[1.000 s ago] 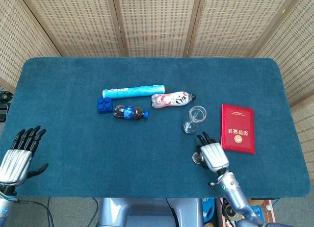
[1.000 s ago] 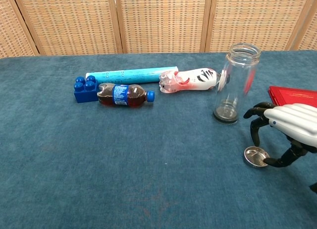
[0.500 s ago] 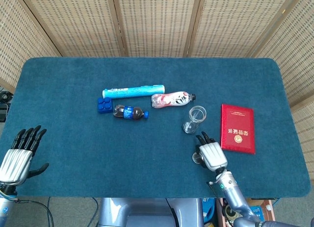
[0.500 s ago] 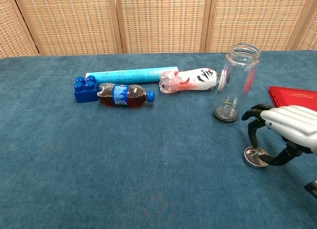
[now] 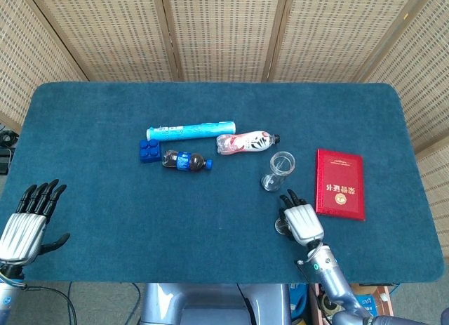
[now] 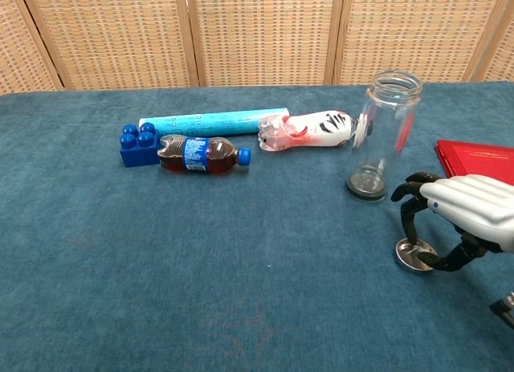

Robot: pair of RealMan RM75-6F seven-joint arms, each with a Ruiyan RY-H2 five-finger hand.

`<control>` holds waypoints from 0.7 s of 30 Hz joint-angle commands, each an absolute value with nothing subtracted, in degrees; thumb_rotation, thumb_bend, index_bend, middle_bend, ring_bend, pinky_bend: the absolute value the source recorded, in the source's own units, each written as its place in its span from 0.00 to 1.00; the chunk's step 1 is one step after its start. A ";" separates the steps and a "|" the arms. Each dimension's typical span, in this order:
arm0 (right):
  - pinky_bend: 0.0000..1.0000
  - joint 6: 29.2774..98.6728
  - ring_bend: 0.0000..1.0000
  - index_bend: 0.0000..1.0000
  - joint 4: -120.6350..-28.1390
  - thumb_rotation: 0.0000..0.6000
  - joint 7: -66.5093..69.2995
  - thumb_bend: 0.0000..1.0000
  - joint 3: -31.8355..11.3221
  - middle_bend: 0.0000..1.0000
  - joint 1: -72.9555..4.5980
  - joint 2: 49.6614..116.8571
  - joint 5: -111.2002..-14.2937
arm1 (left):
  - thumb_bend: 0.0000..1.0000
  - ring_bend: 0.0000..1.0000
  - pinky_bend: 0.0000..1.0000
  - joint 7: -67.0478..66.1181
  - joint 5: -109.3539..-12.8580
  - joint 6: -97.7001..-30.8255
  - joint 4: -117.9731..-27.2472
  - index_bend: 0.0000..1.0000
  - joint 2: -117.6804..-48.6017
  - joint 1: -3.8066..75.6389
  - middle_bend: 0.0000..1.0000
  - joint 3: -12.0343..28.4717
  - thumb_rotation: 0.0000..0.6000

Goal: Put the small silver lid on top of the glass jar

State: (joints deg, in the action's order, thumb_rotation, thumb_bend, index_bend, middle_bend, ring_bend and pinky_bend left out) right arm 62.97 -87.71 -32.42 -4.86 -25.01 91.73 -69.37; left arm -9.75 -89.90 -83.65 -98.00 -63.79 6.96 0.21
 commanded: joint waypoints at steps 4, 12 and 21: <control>0.35 63.20 0.07 0.58 -87.61 1.00 -32.40 0.51 -4.61 0.26 -25.11 91.91 -69.26 | 0.22 0.00 0.00 -9.67 -89.81 -83.60 -98.07 0.00 -63.77 6.98 0.00 0.22 1.00; 0.35 63.53 0.07 0.59 -87.37 1.00 -32.62 0.51 -4.46 0.26 -25.34 92.32 -69.12 | 0.22 0.00 0.00 -9.59 -89.79 -83.64 -98.04 0.00 -63.73 6.96 0.00 0.21 1.00; 0.35 63.56 0.07 0.60 -87.15 1.00 -33.24 0.54 -4.53 0.27 -25.70 92.72 -68.28 | 0.22 0.00 0.00 -9.48 -89.90 -83.60 -98.16 0.00 -63.68 7.02 0.00 0.17 1.00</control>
